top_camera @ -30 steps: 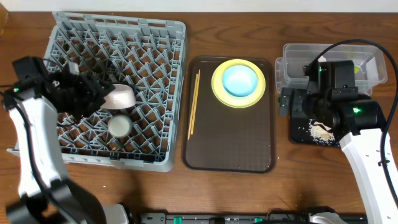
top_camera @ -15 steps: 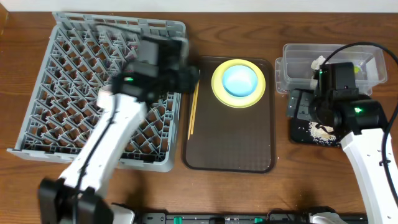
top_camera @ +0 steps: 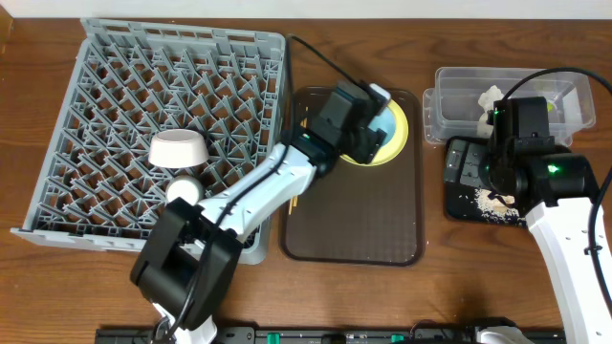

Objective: Sort waste into correct bins and load items into the dishwasher
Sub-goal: 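Reach the left gripper toward the blue bowl on the yellow plate, then grasp the light-blue bowl with the left gripper and lift it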

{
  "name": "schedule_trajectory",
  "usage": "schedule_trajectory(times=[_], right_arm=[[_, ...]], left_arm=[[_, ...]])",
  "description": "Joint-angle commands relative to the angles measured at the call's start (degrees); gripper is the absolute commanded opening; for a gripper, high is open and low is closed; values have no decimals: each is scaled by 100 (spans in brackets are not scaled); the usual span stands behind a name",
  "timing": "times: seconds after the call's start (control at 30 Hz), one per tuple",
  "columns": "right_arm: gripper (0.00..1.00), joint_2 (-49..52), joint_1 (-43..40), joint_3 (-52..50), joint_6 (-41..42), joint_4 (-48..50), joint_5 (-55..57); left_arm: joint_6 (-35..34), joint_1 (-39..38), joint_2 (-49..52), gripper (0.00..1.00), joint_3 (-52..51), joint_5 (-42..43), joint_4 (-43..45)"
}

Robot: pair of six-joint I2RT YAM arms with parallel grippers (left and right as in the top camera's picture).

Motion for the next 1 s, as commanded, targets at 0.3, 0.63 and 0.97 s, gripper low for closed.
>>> schedule_trajectory(times=[0.3, 0.63, 0.97], right_arm=[[99, 11, -33, 7, 79, -118, 92], [99, 11, -33, 7, 79, -120, 92], [99, 11, -33, 7, 59, -120, 96]], left_arm=[[164, -214, 966, 59, 31, -271, 291], [164, -210, 966, 19, 31, -356, -348], [120, -92, -651, 6, 31, -824, -809]])
